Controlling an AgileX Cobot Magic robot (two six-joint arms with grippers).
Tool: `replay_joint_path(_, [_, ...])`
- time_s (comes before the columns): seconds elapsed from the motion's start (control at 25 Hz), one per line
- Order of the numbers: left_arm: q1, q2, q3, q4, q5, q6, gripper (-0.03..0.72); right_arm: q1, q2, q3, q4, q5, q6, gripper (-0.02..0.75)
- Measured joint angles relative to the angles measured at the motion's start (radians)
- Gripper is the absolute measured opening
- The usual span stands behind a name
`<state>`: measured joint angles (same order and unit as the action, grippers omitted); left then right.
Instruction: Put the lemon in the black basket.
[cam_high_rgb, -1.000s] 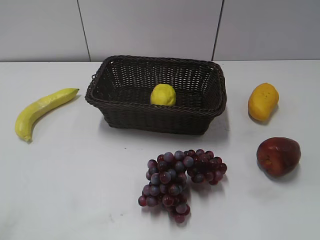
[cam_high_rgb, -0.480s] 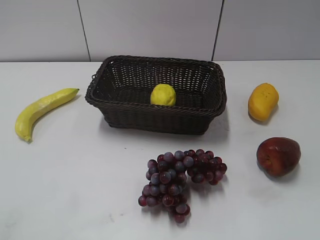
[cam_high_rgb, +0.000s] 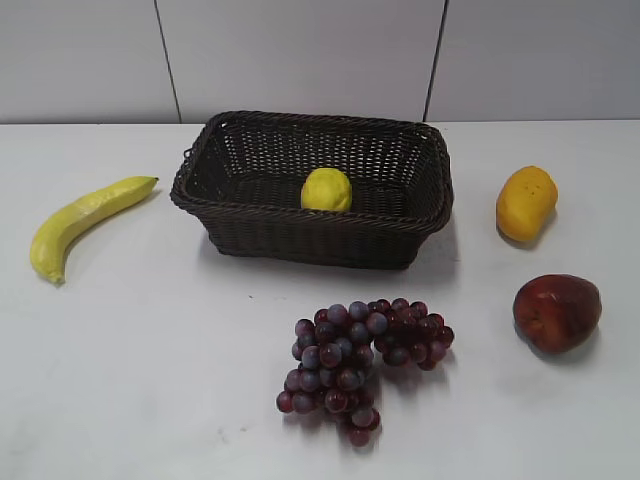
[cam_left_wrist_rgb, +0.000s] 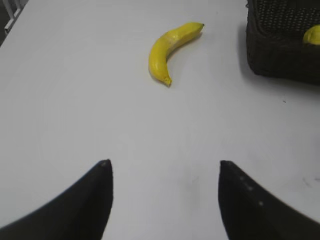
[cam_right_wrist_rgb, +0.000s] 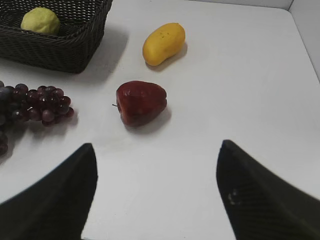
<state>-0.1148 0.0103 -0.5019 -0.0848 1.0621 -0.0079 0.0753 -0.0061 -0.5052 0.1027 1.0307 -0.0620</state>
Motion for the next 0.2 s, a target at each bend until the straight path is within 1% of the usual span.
replay_joint_path(0.2, [0.000, -0.015, 0.000, 0.000, 0.001, 0.000, 0.487, 0.000, 0.000, 0.000, 0.000, 0.001, 0.000, 0.561])
